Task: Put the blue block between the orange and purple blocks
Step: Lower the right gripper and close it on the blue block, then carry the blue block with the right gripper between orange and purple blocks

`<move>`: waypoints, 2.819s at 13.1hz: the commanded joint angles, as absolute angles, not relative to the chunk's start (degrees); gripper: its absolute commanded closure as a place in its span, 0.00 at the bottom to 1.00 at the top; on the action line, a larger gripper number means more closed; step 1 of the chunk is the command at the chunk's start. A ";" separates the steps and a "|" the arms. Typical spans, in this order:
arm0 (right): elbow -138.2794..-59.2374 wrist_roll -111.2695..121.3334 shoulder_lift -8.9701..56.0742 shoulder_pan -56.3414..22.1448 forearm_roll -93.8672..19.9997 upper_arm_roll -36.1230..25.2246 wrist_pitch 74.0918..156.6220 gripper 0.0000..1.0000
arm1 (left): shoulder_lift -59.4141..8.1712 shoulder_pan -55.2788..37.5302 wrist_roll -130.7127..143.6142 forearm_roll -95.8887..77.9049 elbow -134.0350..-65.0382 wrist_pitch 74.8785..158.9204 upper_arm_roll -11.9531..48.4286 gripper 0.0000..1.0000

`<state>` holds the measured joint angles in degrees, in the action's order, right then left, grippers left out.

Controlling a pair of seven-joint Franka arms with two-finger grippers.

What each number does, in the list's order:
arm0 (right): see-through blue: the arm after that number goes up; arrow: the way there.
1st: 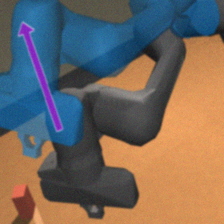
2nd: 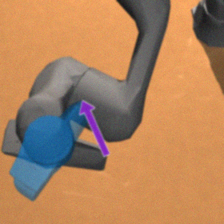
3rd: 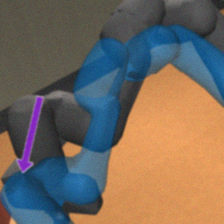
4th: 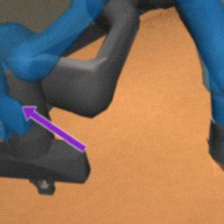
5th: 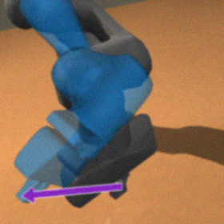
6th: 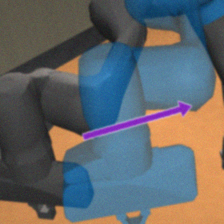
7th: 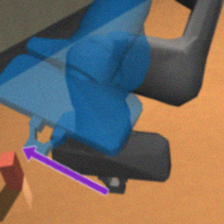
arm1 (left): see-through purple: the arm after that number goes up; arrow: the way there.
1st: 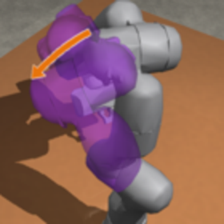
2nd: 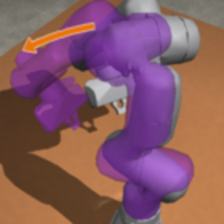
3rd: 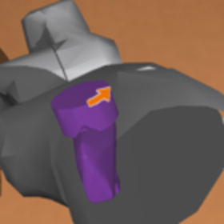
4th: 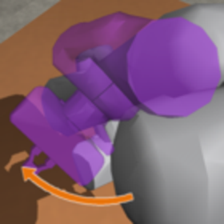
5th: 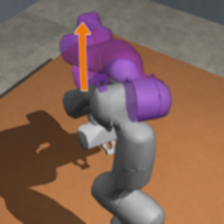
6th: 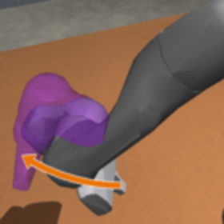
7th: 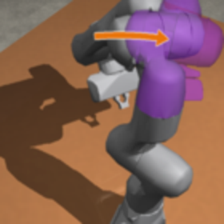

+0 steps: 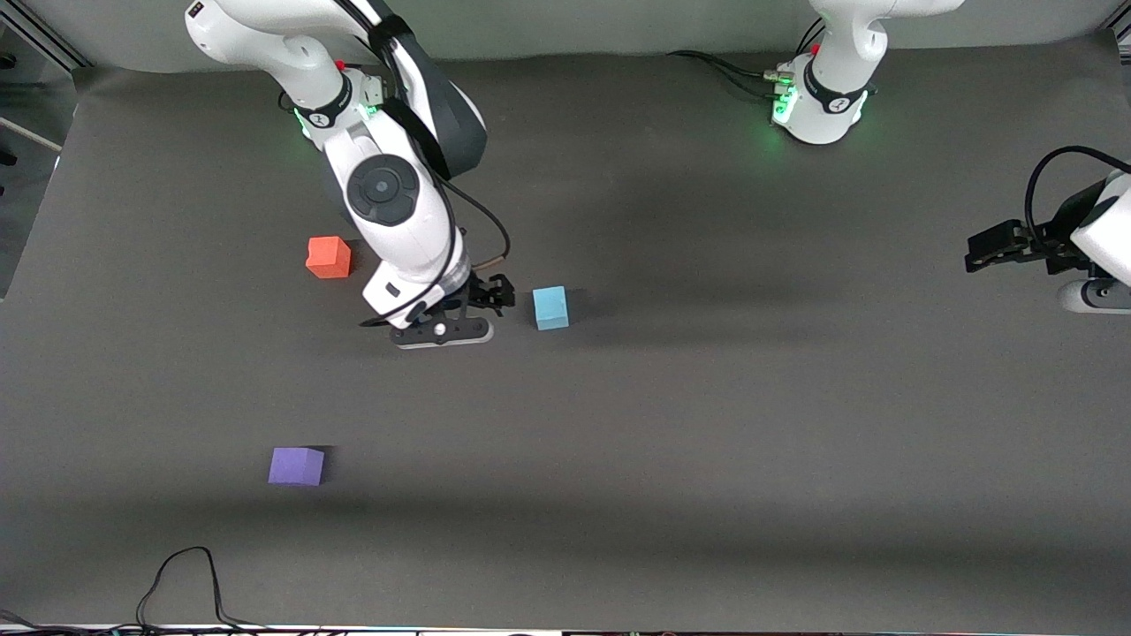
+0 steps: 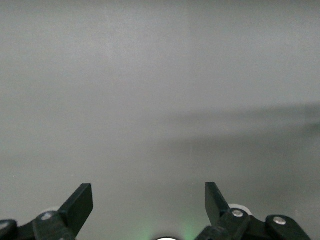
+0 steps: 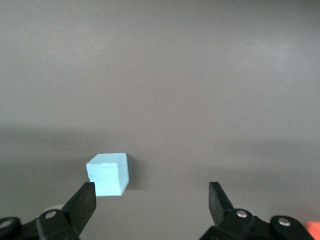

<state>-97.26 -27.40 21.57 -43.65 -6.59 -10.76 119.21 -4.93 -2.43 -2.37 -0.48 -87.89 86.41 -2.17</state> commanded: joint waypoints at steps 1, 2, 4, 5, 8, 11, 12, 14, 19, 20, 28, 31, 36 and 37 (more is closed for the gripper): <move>-100.63 -27.59 24.59 -47.19 -9.83 -10.99 127.24 0.00 | -4.57 -2.99 -2.90 0.09 -87.80 86.84 -2.55 0.00; -100.55 -29.16 25.91 -48.76 -10.89 -10.99 129.09 0.00 | -4.57 -2.99 -2.73 0.09 -87.89 86.84 -2.55 0.00; -100.98 -32.50 28.90 -51.93 -11.07 -10.99 133.66 0.00 | -4.66 -2.99 -2.64 0.09 -87.98 86.84 -2.55 0.00; -102.12 -33.39 29.87 -52.90 -11.07 -10.99 136.29 0.00 | -4.66 -2.99 -2.64 0.09 -87.98 86.84 -2.55 0.00; -106.43 -33.49 30.06 -53.61 -10.99 -11.07 140.18 0.00 | -4.66 -3.08 -2.55 0.09 -88.07 87.01 -2.55 0.00; -106.87 -33.75 31.99 -53.53 -11.07 -11.07 142.38 0.00 | -4.66 -3.08 -2.46 0.09 -88.07 87.01 -2.55 0.00; -107.14 -33.84 32.08 -53.53 -11.16 -11.07 142.99 0.00 | -4.66 -3.08 -2.46 0.09 -88.15 87.01 -2.55 0.00; -107.49 -34.19 32.34 -53.53 -11.16 -10.99 144.49 0.00 | -4.66 -3.08 -2.46 0.09 -88.15 87.01 -2.55 0.00; -108.28 -34.19 34.28 -55.90 -14.76 -10.99 148.88 0.00 | -4.75 -3.25 -2.20 0.09 -88.15 87.10 -2.46 0.00; -108.72 -34.19 34.36 -56.16 -14.85 -10.99 148.97 0.00 | -4.75 -3.34 -2.11 0.09 -88.24 87.27 -2.46 0.00; -110.65 -33.14 29.99 -55.72 -14.77 -14.13 147.25 0.71 | -4.66 -3.34 -2.02 0.09 -88.24 87.19 -2.46 0.00; -110.74 -24.74 21.39 -55.72 -14.77 -23.51 133.37 0.71 | -4.66 -3.34 -1.93 0.09 -88.24 87.19 -2.46 0.00; -119.84 -0.76 11.62 -55.72 -19.12 -45.75 126.81 0.71 | -4.57 -3.34 -1.93 0.09 -88.24 87.10 -2.46 0.00; -123.10 6.17 11.08 -55.90 -22.38 -49.18 128.57 0.71 | -4.57 -3.34 -1.93 0.09 -88.24 87.10 -2.46 0.00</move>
<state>-115.14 -3.74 13.79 -54.66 -17.09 -44.18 124.90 -5.11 -2.69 -2.32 -0.48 -87.93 86.47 -2.11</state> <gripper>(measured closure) 0.471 0.000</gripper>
